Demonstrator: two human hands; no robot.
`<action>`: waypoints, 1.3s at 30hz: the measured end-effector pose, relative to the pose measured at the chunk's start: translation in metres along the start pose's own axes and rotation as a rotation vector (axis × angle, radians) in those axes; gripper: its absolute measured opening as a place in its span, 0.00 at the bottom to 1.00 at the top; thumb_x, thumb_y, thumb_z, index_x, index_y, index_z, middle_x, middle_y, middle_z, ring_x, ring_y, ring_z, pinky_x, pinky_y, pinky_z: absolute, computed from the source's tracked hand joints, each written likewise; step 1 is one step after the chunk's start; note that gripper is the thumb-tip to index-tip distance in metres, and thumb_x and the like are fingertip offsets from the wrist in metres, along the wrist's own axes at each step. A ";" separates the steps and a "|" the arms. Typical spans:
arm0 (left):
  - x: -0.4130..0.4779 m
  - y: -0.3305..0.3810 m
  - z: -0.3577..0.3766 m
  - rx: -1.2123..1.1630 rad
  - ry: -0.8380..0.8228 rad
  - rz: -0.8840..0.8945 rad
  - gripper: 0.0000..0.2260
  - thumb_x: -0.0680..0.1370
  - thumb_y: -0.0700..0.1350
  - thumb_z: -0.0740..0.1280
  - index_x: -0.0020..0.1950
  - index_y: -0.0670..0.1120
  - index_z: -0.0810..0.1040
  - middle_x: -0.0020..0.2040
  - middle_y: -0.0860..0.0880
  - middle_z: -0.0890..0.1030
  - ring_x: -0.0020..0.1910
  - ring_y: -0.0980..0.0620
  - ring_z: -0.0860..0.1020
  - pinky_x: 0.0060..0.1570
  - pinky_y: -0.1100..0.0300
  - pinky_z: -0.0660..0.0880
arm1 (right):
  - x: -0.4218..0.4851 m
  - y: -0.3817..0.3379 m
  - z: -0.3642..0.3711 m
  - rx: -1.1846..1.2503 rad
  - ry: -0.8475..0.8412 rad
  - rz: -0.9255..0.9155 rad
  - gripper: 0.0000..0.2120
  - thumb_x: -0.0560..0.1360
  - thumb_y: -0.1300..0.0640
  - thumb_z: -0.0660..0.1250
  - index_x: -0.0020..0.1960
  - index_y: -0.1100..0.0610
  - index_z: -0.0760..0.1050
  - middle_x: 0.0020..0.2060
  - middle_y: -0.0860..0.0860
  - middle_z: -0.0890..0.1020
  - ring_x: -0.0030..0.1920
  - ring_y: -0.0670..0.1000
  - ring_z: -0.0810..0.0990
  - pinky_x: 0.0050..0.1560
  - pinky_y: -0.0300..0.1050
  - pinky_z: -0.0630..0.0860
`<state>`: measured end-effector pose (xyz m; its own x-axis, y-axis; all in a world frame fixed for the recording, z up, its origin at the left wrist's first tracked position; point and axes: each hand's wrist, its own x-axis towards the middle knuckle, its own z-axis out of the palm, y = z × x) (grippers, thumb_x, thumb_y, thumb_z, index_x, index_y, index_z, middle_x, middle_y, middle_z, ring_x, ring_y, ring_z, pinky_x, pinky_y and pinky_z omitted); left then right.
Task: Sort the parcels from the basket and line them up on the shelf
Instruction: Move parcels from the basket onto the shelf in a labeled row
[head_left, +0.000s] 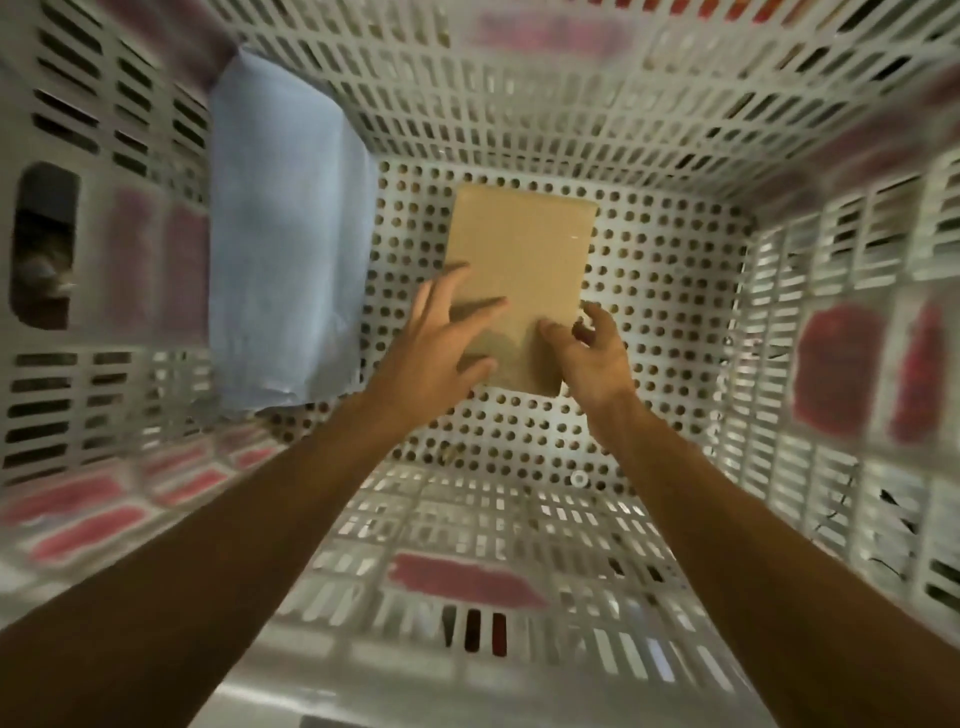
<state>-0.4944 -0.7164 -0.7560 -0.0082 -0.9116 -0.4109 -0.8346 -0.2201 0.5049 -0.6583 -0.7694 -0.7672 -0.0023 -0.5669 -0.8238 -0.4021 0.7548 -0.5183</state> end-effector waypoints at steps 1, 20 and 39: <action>0.000 -0.003 0.001 -0.053 0.001 -0.061 0.34 0.73 0.50 0.72 0.76 0.56 0.60 0.78 0.50 0.46 0.76 0.48 0.47 0.67 0.55 0.60 | 0.001 0.000 0.003 0.019 -0.015 -0.012 0.31 0.77 0.50 0.67 0.77 0.50 0.58 0.68 0.50 0.74 0.64 0.53 0.75 0.65 0.56 0.73; -0.021 -0.038 0.006 -0.692 -0.304 -0.417 0.42 0.70 0.47 0.76 0.76 0.54 0.54 0.66 0.54 0.72 0.65 0.52 0.72 0.64 0.53 0.72 | -0.017 0.026 0.026 -0.013 0.003 0.109 0.31 0.75 0.44 0.68 0.73 0.54 0.63 0.60 0.49 0.73 0.57 0.50 0.72 0.65 0.58 0.73; -0.135 0.037 -0.226 -0.812 -0.212 -0.332 0.24 0.73 0.46 0.73 0.67 0.50 0.69 0.56 0.46 0.81 0.49 0.50 0.81 0.49 0.54 0.80 | -0.249 -0.118 -0.005 0.135 -0.052 -0.323 0.17 0.78 0.53 0.67 0.65 0.55 0.74 0.50 0.48 0.81 0.48 0.47 0.79 0.42 0.42 0.75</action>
<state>-0.3998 -0.6805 -0.5101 -0.0047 -0.6921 -0.7218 -0.1668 -0.7112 0.6830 -0.6146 -0.7190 -0.4998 0.1530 -0.7686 -0.6212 -0.2497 0.5781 -0.7768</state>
